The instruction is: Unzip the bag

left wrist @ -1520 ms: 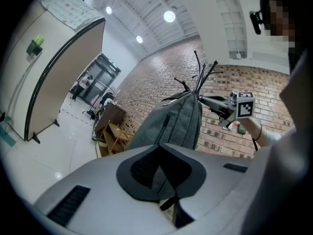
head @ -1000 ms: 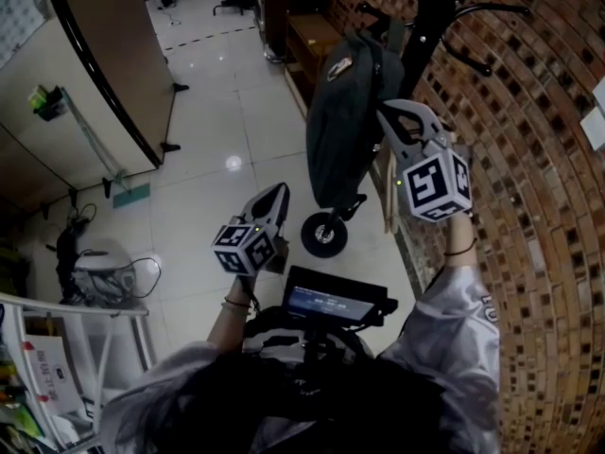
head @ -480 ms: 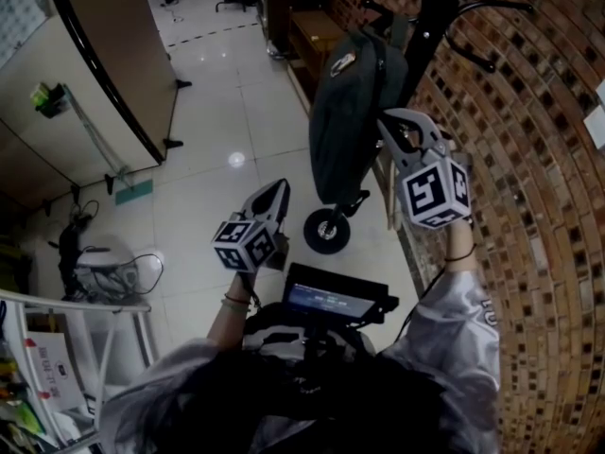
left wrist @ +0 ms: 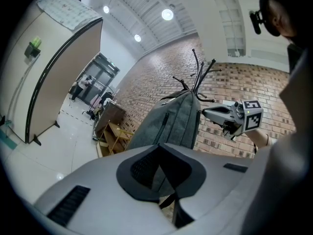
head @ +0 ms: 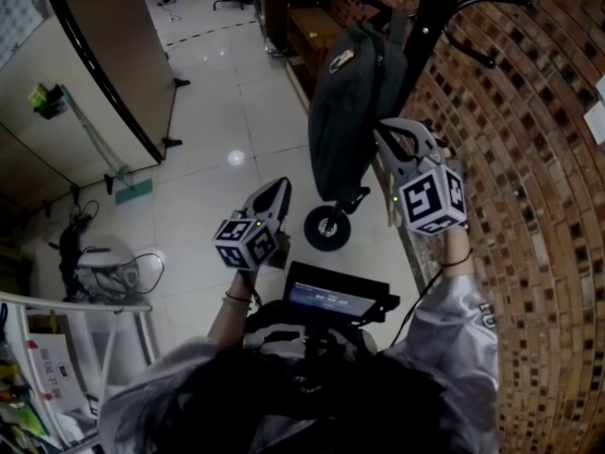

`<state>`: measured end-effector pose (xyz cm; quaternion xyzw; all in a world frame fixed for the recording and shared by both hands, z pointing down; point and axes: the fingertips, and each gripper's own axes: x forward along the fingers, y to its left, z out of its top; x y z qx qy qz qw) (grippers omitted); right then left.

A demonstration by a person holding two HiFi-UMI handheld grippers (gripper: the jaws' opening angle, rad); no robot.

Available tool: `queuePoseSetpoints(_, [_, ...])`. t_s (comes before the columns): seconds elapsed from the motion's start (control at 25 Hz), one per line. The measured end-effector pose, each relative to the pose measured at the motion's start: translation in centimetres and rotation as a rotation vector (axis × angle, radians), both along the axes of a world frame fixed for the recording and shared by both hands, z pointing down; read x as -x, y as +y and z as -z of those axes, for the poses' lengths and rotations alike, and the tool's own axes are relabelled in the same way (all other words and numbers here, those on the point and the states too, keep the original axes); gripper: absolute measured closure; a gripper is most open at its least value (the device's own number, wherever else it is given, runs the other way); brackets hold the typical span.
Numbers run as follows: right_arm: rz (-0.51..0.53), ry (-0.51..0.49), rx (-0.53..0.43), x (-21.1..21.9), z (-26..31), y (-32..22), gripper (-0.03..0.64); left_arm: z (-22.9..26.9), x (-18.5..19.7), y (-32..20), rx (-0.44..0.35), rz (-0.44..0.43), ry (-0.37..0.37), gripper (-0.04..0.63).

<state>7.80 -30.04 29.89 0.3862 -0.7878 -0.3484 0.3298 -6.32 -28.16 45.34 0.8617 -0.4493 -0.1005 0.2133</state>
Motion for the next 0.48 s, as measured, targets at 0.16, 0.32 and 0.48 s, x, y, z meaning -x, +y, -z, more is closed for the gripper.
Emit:
queuePoseSetpoints(0.16, [0.005,0.025,0.013,-0.1,-0.9,0.2,0.6,0.1,0.0,0.0,0.0,-0.003,-0.003,0.586])
queuePoseSetpoints(0.32, [-0.018,-0.007,0.045,-0.3,-1.7,0.5,0.6,0.0,0.0,0.0,-0.007,-0.007,-0.008,0.586])
queuePoseSetpoints(0.48, [0.003,-0.018,0.059,0.0,-2.4,0.9,0.6,-0.1,-0.1,0.0,0.006,-0.007,-0.004,0.586])
